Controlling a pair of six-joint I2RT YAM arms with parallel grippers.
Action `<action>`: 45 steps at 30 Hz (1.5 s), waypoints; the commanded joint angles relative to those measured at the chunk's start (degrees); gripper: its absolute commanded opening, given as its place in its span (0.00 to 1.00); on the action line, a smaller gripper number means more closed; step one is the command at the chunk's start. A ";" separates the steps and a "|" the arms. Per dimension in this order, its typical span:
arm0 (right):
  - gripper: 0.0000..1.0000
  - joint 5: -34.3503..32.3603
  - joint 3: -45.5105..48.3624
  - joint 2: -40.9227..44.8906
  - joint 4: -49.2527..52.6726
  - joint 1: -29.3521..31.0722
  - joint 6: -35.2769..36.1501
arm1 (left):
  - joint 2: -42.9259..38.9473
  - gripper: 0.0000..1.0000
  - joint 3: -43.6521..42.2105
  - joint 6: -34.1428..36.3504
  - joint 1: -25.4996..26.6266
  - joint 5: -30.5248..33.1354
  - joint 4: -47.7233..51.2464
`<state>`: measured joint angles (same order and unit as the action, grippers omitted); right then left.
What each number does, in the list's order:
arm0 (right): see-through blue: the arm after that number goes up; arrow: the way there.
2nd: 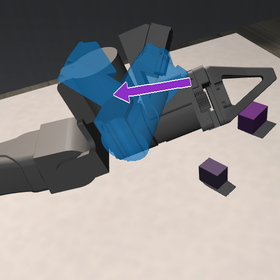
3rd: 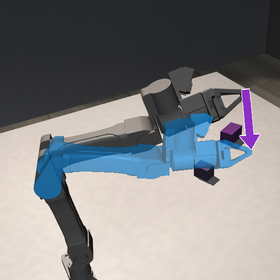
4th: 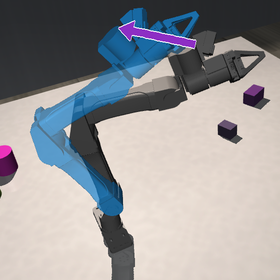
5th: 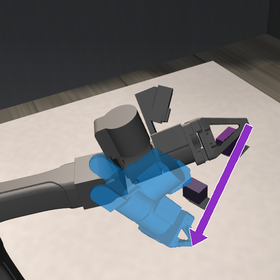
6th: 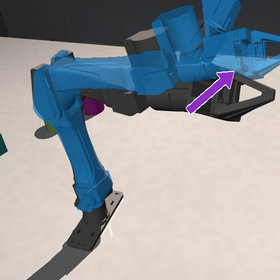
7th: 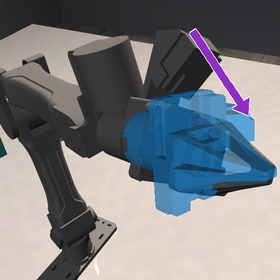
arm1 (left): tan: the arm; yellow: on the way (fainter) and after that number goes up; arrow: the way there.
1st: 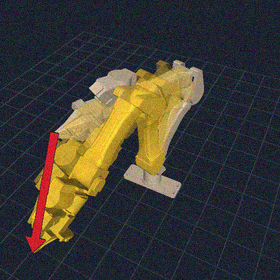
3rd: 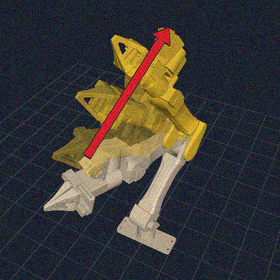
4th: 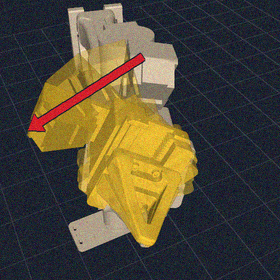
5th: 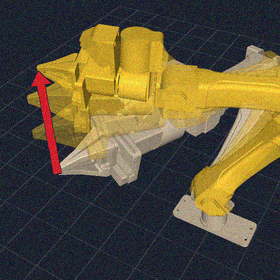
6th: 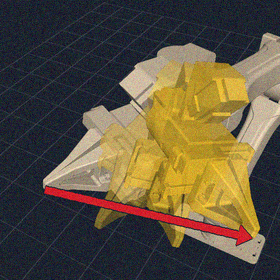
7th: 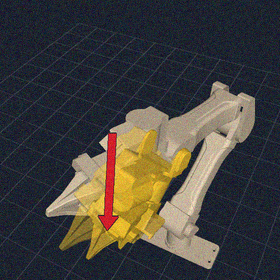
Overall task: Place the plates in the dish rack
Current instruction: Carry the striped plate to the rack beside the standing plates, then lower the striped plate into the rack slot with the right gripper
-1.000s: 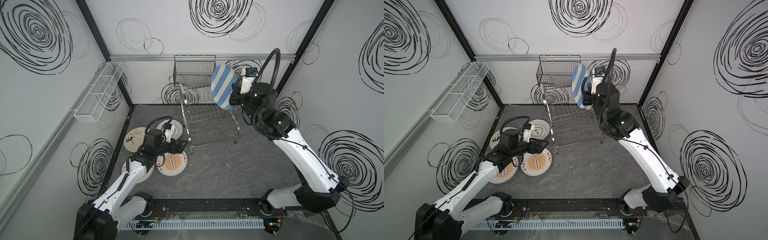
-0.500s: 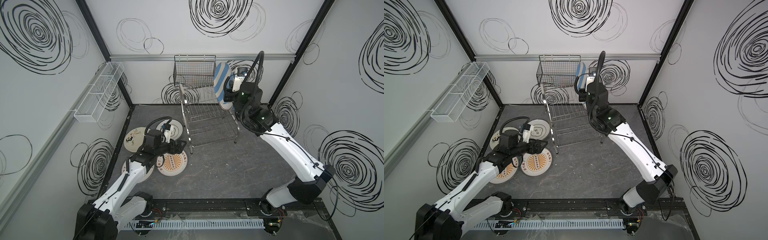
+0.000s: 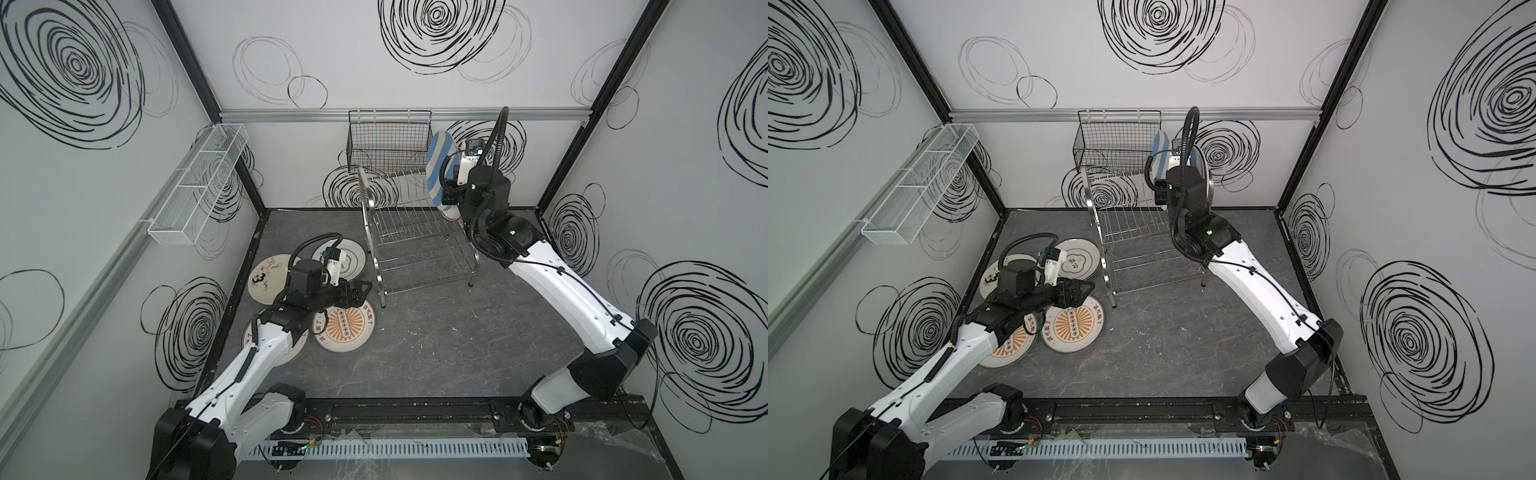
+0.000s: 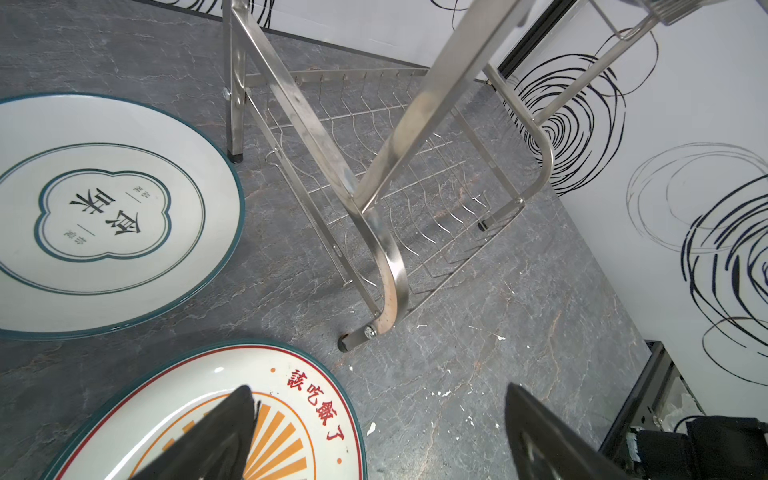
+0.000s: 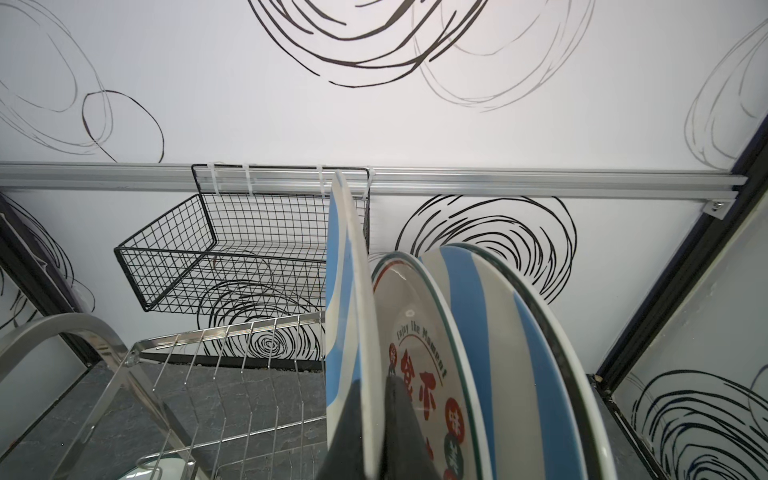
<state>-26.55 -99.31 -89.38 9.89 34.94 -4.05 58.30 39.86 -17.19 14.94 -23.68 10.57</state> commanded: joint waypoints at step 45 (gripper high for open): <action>0.63 0.85 -4.09 1.05 6.72 1.65 0.63 | -0.82 0.96 -0.74 -0.40 -0.35 -0.89 -2.90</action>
<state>-24.45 -101.01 -91.31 13.93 36.05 -4.03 58.28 39.11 -17.56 14.83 -25.30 9.82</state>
